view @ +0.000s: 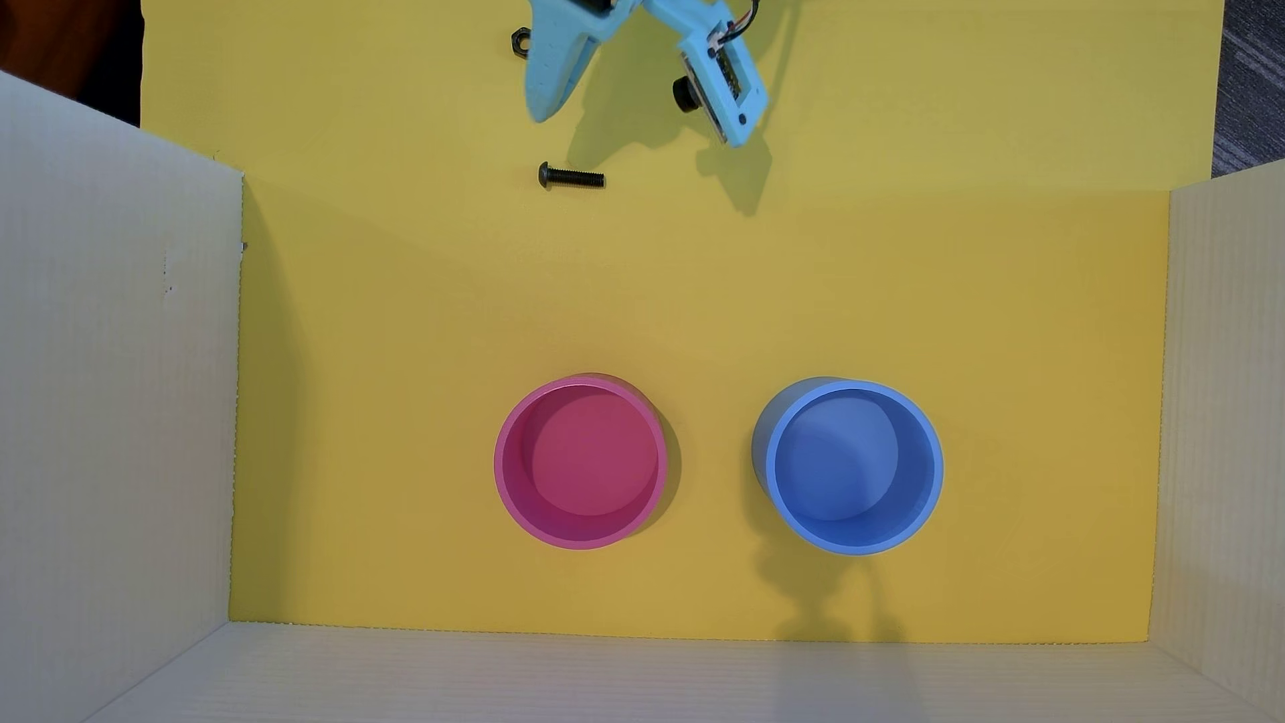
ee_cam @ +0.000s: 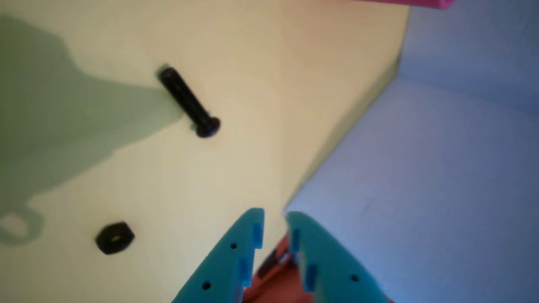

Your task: Pick up the bolt and place it in the pink box

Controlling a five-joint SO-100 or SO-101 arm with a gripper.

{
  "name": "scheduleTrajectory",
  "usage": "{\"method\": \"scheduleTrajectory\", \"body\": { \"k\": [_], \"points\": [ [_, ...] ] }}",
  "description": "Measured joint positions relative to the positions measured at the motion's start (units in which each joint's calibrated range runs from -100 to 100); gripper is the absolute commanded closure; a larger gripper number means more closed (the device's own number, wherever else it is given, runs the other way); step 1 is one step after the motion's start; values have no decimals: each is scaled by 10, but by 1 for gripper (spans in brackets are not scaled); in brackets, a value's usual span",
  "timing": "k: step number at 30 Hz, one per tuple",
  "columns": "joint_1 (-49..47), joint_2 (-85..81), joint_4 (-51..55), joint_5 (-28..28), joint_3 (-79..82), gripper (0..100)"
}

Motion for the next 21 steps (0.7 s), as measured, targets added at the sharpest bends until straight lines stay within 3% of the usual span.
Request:
{"method": "scheduleTrajectory", "body": {
  "k": [8,21],
  "points": [
    [0,81,7,38,-25,87],
    [0,392,10,41,-218,87]
  ]
}}
